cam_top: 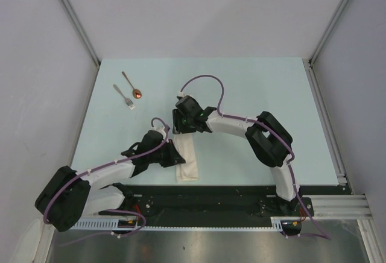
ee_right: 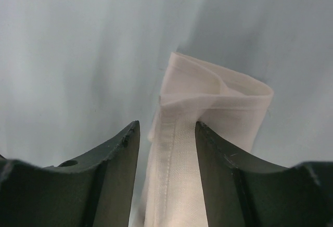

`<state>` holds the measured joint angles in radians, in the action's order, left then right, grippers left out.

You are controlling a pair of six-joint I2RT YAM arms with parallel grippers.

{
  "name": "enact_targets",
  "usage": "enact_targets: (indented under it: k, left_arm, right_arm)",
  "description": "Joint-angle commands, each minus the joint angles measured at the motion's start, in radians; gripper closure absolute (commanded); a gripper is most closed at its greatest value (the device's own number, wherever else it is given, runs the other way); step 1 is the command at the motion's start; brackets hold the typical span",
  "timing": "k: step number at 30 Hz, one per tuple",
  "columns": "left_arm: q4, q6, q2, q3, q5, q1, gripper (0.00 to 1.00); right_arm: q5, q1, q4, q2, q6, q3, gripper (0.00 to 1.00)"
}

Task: Fold the napkin into a case and place the utensils inside
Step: Fold the 2/3-rectangle-folded napkin at the center of the board, then pick up the top corner of the smaller rectangle folded napkin from the center of the board.

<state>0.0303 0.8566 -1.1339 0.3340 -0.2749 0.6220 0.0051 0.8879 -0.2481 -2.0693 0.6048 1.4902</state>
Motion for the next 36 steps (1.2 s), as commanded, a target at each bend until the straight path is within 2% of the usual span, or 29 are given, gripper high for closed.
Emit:
enact_targets:
  k: [1,6,9,13,17,22,36]
  left_arm:
    - [-0.05,0.019,0.052,-0.003,-0.004,-0.019,0.75]
    - [-0.142,0.012,0.156,0.026,0.029,-0.082,0.62]
    - [-0.249,0.012,0.23,0.046,0.103,-0.148,0.59]
    - [-0.26,0.009,0.238,0.049,0.118,-0.238,0.64]
    - [-0.213,0.013,0.168,0.062,0.059,-0.291,0.72]
    - [-0.196,0.004,0.129,0.073,0.003,-0.36,0.73]
    - [-0.194,-0.021,0.108,0.114,-0.018,-0.406,0.74]
  right_arm:
    - [0.049,-0.003,0.0,0.058,-0.028,0.005,0.47]
    - [0.067,0.003,-0.048,0.054,-0.039,0.038,0.47]
    - [0.084,0.008,-0.069,0.052,-0.04,0.047,0.48]
    - [0.11,0.025,-0.085,0.049,-0.045,0.061,0.48]
    - [0.151,0.046,-0.138,0.023,-0.051,0.126,0.5]
    - [0.193,0.06,-0.155,0.002,-0.053,0.157,0.53]
    - [0.389,0.147,-0.16,-0.038,-0.129,0.145,0.59]
